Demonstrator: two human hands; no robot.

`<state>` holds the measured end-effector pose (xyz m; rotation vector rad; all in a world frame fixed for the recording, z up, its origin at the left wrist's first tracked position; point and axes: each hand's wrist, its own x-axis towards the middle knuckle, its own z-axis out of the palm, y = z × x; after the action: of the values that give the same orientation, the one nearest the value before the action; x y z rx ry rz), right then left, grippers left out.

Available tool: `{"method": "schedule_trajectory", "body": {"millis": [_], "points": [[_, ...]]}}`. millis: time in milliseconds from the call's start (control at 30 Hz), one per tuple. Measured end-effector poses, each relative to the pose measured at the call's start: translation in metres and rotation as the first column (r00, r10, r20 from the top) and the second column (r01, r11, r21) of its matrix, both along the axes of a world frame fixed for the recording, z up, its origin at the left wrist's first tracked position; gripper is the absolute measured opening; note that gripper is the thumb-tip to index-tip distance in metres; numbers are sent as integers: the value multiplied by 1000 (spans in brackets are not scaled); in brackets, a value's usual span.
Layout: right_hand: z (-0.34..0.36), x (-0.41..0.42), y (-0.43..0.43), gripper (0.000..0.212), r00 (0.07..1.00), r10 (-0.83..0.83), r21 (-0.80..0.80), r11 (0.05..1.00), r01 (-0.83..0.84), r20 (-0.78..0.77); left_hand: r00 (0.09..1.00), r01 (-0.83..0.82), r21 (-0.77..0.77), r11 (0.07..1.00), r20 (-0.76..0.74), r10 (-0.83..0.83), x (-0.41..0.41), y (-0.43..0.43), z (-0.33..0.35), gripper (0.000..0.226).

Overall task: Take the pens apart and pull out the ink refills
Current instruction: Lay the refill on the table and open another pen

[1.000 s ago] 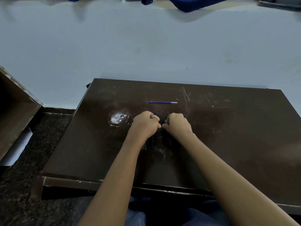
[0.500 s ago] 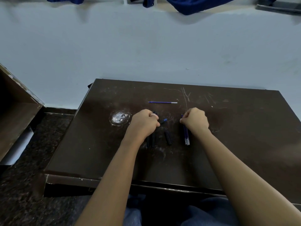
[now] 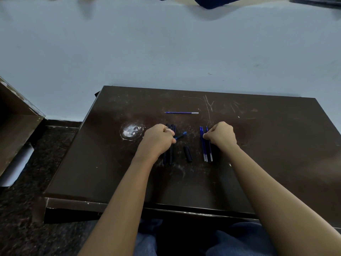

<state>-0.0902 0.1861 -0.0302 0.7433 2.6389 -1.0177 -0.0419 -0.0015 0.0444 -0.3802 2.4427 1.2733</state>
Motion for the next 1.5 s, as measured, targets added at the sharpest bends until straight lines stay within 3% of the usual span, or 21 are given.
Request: {"method": "schedule_trajectory", "body": {"millis": [367, 533, 667, 767, 833, 900, 1033, 1233, 1500], "points": [[2, -2, 5, 21, 999, 2, 90, 996, 3, -50, 1000, -6, 12, 1000, -15, 6, -2, 4, -3, 15], [-1, 0, 6, 33, 998, 52, 157, 986, -58, 45, 1000, 7, 6, 1000, -13, -7, -3, 3, -6, 16], [-1, 2, 3, 21, 995, 79, 167, 982, -89, 66, 999, -2, 28, 1000, -41, 3, -4, 2, -9, 19], [0, 1, 3, 26, 995, 94, 176, 979, -101, 45, 999, 10, 51, 999, -54, -7, -2, 2, -9, 25], [4, -2, 4, 27, 995, 91, 108, 990, -86, -41, 1000, 19, 70, 997, -17, -18, 0, 2, -7, 30], [13, -7, 0, 31, 982, 43, -95, 994, -61, -184, 999, 17, 95, 995, 35, -21, 2, 2, -4, 33], [38, -10, -19, 22, 878, -203, -525, 849, -62, -433, 999, 22, 136, 991, 25, -26, 1, 3, -3, 34], [54, -3, -39, 17, 789, -176, -541, 811, -223, -589, 1000, 13, 151, 988, 12, -14, -3, 3, -5, 33], [54, 1, -49, 13, 792, -131, -560, 774, -295, -597, 1000, 8, 128, 992, -12, -6, -5, 0, -9, 32]]}}
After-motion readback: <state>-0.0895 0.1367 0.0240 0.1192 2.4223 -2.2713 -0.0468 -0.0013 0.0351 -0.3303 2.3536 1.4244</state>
